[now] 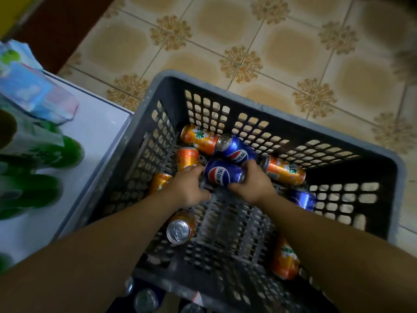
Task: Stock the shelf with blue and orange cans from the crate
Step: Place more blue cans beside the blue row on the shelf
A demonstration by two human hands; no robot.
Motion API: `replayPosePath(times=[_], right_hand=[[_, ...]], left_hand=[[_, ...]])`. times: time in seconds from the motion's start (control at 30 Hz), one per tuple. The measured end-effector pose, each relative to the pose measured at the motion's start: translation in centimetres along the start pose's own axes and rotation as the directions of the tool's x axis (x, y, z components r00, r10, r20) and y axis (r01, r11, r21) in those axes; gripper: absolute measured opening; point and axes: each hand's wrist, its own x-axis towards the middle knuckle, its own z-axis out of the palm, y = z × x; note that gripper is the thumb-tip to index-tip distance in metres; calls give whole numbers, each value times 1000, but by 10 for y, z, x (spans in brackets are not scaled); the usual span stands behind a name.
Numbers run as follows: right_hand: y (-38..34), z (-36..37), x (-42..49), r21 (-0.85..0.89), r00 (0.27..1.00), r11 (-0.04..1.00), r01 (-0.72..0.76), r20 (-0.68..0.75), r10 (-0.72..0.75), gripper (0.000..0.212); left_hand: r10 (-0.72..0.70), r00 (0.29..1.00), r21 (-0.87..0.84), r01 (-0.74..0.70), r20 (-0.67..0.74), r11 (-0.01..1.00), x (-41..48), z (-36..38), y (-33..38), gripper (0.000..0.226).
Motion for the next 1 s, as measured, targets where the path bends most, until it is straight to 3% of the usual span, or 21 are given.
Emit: replayPosePath(times=[0.17,0.27,0.37,0.5,0.67,0.77,0.87,1.0], right_hand=[[-34,-31,-45,183,982,975,124,-162,-94,60],[-63,-56,-85,414,970,891,187,-220,-102,60],[-99,-79,-134,481,944,830,282,-291,-152,57],[-156,-108,-210,412,866,784,465,-397,-306,56],[-232,-130,-318,260,727,710,655,-473,-497,55],[-275,-132,-385,161,608,622,766,-494,-621,52],[-315,-124,-450,74,494,524,848,-467,-733,47],[-366,-95,-522,50,440,455,889,-368,-819,41]], left_hand=[[21,999,-91,-25,-50,996,-41,-17,16,89],[70,990,-189,-92,-121,978,-80,-34,32,91],[132,977,-288,-178,-170,941,-132,-59,49,86],[191,943,-349,-282,-271,894,-218,-94,61,88],[245,850,-308,-416,-466,856,-339,-135,57,87],[240,784,-272,-457,-572,847,-414,-153,48,85],[217,688,-220,-488,-692,845,-485,-161,30,79],[151,578,-153,-443,-802,883,-568,-164,-13,67]])
